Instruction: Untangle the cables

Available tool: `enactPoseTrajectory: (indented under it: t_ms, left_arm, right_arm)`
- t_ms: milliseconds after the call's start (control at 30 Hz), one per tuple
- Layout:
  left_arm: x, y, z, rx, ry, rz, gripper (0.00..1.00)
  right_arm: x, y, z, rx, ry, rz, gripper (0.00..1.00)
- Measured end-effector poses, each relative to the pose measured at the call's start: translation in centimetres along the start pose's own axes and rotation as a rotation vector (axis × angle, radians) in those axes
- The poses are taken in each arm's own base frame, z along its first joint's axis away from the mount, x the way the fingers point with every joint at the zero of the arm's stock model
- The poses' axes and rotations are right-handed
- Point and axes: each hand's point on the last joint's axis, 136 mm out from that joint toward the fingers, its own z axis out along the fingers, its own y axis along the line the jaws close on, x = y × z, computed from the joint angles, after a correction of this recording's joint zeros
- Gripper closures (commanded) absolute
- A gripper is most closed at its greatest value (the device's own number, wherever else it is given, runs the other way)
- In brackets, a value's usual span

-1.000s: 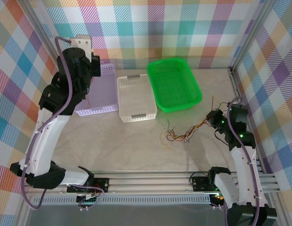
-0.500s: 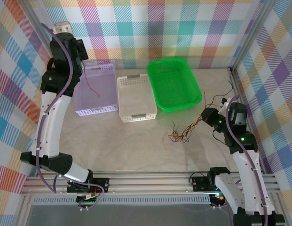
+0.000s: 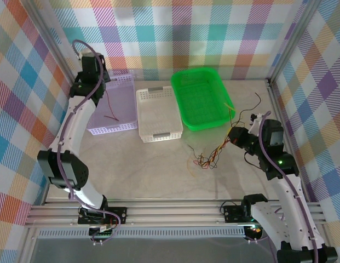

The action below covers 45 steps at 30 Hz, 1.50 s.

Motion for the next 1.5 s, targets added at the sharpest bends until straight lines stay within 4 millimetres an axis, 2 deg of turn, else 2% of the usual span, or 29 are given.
enactPoseTrajectory:
  t_ms: [100,200,333,467,567,633,667,767,1000,1067,1167,1267,1333,1400,1500]
  left_arm:
    - [4.2,0.4,2.8,-0.028,0.096,-0.007,1.00]
    - [7.5,0.6,4.7,-0.035,0.175,-0.033,1.00]
    - [10.3,0.0,6.4,-0.016,0.262,-0.056,1.00]
    - [13.4,-1.5,8.7,0.008,0.369,-0.055,1.00]
    - [16.1,-2.3,10.3,0.014,0.450,-0.040,0.82]
    - [17.9,-2.5,10.8,0.013,0.504,-0.032,0.78]
    - [18.7,-2.5,10.9,0.012,0.526,-0.029,0.73]
    - [19.7,-2.6,10.7,0.017,0.563,-0.029,0.53]
    - [18.8,-3.2,10.1,0.054,0.570,-0.037,0.26]
    - [17.7,-3.5,9.5,0.073,0.562,-0.044,0.21]
    - [14.8,-4.0,8.0,0.121,0.526,-0.072,0.18]
    - [11.5,-4.4,5.2,0.195,0.477,-0.120,0.15]
    - [9.1,-4.8,2.5,0.262,0.440,-0.168,0.15]
    - [7.4,-5.1,-1.1,0.338,0.406,-0.220,0.13]
    - [6.2,-6.3,-7.0,0.462,0.373,-0.268,0.11]
  right_arm:
    - [0.3,1.0,-0.2,-0.043,0.012,-0.016,1.00]
    - [0.7,1.8,-0.2,-0.077,0.027,-0.031,1.00]
    - [1.0,2.2,-0.3,-0.098,0.041,-0.045,1.00]
    - [1.3,2.5,-0.3,-0.109,0.051,-0.053,1.00]
    - [1.4,2.6,-0.3,-0.114,0.057,-0.058,1.00]
    - [1.5,2.7,-0.3,-0.118,0.062,-0.061,1.00]
    - [1.6,2.8,-0.3,-0.121,0.063,-0.064,1.00]
    - [1.7,2.9,-0.2,-0.127,0.074,-0.066,1.00]
    - [1.9,3.3,0.3,-0.145,0.100,-0.063,1.00]
    - [2.0,3.5,0.5,-0.151,0.109,-0.061,1.00]
    - [1.9,3.5,1.0,-0.150,0.122,-0.056,1.00]
    - [1.9,3.6,1.5,-0.160,0.139,-0.053,1.00]
    - [1.9,3.9,1.7,-0.178,0.148,-0.052,1.00]
    - [1.8,4.5,1.8,-0.207,0.153,-0.053,1.00]
    - [1.7,5.8,1.6,-0.272,0.156,-0.064,1.00]
